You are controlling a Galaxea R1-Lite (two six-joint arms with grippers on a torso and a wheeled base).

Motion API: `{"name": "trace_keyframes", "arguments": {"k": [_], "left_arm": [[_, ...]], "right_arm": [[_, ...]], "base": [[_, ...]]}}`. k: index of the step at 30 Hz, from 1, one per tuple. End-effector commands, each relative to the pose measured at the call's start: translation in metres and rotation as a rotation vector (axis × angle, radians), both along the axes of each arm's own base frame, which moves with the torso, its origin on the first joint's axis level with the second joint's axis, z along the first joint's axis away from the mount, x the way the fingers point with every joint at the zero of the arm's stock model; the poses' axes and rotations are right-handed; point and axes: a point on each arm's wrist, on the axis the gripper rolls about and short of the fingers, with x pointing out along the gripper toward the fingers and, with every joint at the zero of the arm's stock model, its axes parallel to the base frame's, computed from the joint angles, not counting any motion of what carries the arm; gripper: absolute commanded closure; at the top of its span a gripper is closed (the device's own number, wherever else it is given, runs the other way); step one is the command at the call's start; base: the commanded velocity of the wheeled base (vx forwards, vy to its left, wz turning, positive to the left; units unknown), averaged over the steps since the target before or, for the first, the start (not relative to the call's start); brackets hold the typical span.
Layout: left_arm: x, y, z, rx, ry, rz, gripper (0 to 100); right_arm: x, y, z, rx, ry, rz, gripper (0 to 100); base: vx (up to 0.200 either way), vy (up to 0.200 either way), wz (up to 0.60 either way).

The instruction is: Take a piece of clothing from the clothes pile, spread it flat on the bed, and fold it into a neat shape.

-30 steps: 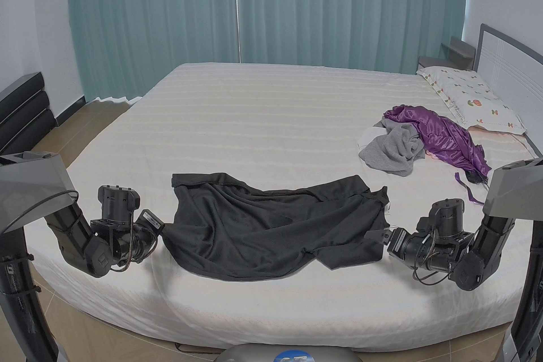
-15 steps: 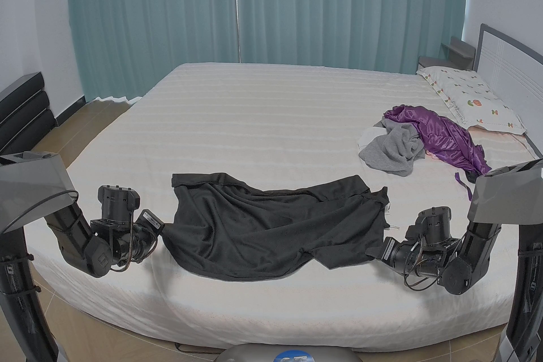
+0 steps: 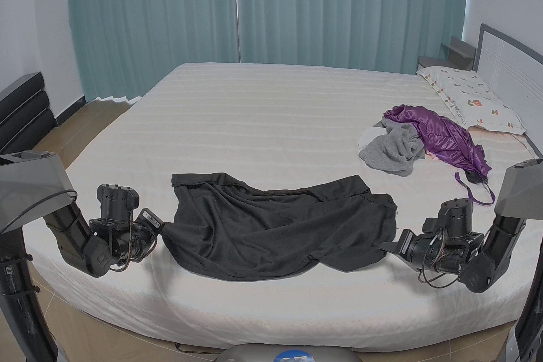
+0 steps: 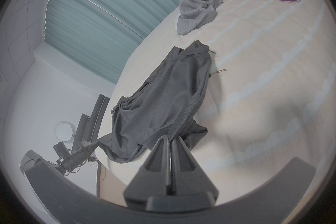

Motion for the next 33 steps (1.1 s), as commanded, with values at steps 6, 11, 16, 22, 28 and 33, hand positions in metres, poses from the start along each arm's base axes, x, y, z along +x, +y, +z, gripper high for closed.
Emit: {"name": "trace_keyframes", "arguments": {"k": [6, 11, 16, 22, 28, 33], "left_arm": [[-0.001, -0.001, 0.003, 0.000, -0.008, -0.001, 100], [0.000, -0.001, 0.002, -0.001, -0.007, -0.003, 100], [0.001, -0.001, 0.001, -0.002, -0.007, -0.002, 100], [0.002, -0.001, 0.000, -0.002, -0.005, -0.002, 100], [0.002, -0.001, 0.000, -0.002, -0.005, -0.002, 100], [0.002, -0.001, 0.000, -0.001, -0.003, -0.002, 100]], "right_arm": [[-0.019, -0.007, 0.037, 0.048, -0.072, 0.019, 100], [0.001, -0.005, 0.036, 0.041, -0.042, 0.005, 100], [0.035, 0.001, 0.022, 0.029, 0.017, -0.009, 100], [0.072, 0.010, 0.003, 0.023, 0.074, -0.022, 100], [0.092, 0.011, -0.017, 0.008, 0.096, -0.093, 0], [0.091, 0.001, -0.016, 0.019, 0.070, -0.130, 0]], "base": [[0.000, 0.000, 0.00], [0.000, 0.000, 0.00], [0.000, 0.000, 0.00], [0.000, 0.000, 0.00], [0.000, 0.000, 0.00], [0.000, 0.000, 0.00]]}}
